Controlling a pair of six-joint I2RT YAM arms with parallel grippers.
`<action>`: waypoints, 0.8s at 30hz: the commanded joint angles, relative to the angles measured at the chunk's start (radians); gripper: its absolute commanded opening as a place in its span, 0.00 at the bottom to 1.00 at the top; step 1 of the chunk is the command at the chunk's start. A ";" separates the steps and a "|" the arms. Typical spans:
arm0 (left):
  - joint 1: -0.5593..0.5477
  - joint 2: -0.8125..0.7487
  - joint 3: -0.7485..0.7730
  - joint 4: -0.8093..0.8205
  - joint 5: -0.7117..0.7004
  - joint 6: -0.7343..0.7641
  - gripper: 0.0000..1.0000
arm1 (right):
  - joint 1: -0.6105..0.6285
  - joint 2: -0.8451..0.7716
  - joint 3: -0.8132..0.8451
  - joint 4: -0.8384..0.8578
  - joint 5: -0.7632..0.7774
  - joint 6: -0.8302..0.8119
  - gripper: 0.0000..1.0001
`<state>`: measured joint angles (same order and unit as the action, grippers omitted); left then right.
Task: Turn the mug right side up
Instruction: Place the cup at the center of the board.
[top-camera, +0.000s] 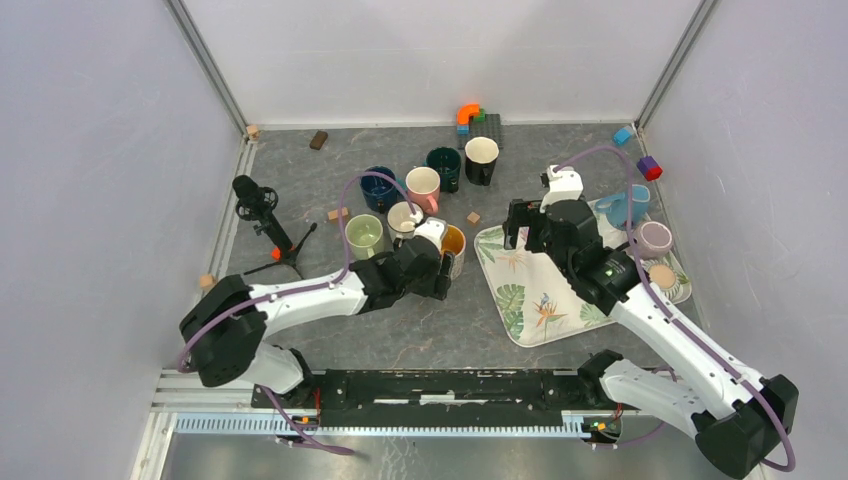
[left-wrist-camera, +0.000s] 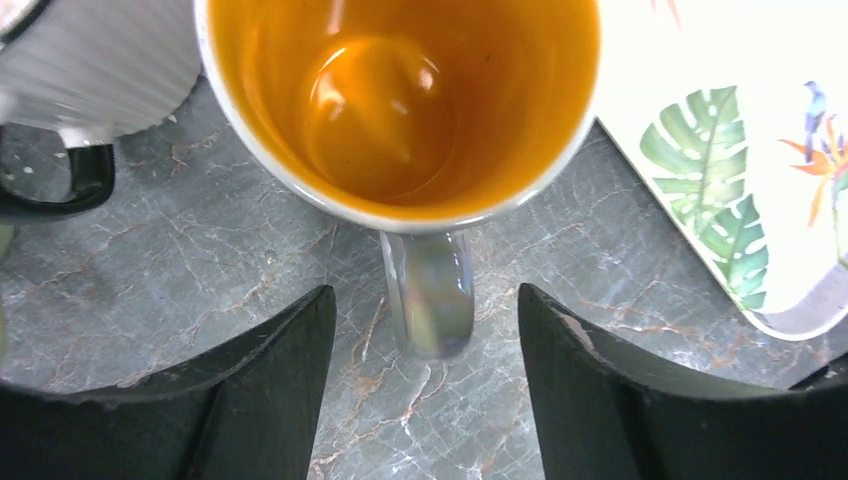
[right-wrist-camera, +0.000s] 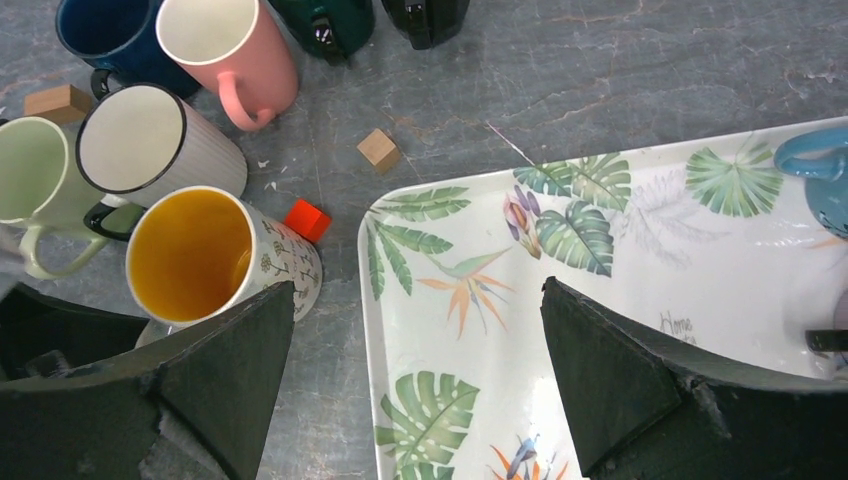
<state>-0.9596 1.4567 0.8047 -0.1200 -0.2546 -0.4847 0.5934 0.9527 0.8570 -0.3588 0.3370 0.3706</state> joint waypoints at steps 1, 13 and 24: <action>0.004 -0.099 0.018 -0.030 0.036 0.008 0.77 | -0.003 0.005 0.061 -0.033 0.041 0.012 0.98; 0.028 -0.317 0.099 -0.215 0.128 0.036 1.00 | -0.061 0.117 0.129 -0.219 0.206 0.101 0.98; 0.096 -0.337 0.235 -0.316 0.291 0.098 1.00 | -0.426 0.143 0.057 -0.245 0.216 0.238 0.97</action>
<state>-0.8848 1.1362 0.9905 -0.3996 -0.0406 -0.4545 0.2417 1.0817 0.9165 -0.6041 0.5087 0.5365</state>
